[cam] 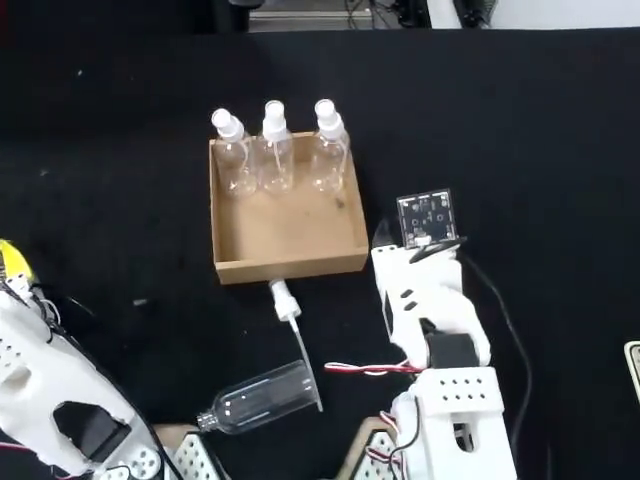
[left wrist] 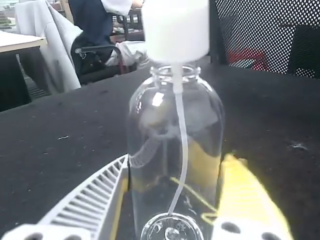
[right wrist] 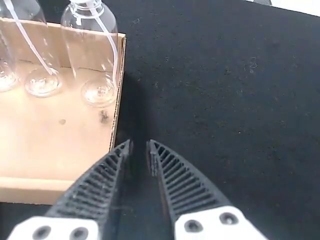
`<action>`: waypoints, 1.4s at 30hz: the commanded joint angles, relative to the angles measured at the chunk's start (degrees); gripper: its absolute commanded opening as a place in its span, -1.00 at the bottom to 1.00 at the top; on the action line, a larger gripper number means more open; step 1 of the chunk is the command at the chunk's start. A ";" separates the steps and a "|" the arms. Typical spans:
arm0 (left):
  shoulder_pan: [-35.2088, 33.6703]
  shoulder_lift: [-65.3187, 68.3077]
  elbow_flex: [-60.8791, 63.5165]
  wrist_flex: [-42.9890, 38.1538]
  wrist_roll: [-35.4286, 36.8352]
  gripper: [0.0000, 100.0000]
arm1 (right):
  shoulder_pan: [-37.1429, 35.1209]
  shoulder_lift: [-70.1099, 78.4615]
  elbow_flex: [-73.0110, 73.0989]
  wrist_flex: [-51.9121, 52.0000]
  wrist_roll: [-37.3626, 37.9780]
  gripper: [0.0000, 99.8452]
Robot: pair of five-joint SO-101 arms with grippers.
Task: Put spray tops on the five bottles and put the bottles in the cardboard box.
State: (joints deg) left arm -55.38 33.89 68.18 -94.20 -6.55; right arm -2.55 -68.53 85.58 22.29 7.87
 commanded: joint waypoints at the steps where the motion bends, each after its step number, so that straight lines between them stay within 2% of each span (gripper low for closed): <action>1: -0.48 -0.79 0.04 -1.05 0.53 -0.25 | 0.53 -0.75 -0.31 -1.49 0.00 -0.96; 11: -0.84 -1.85 -0.92 -1.05 2.02 -0.22 | 0.53 -0.75 -0.22 -1.49 0.00 -0.96; 21: -2.59 -17.05 5.93 -0.26 2.11 -0.22 | 0.53 -0.75 -0.31 -1.49 0.00 -0.96; 29: -3.12 -19.96 1.27 15.91 2.37 -0.22 | 0.53 -0.75 -0.22 -1.49 0.00 -0.96; 42: -2.68 -20.48 0.57 16.79 2.11 -0.22 | 0.53 -0.75 -0.31 -1.49 0.00 -0.96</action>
State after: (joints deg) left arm -58.02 16.40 70.81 -77.41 -4.70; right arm -2.55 -68.53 85.58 22.29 7.87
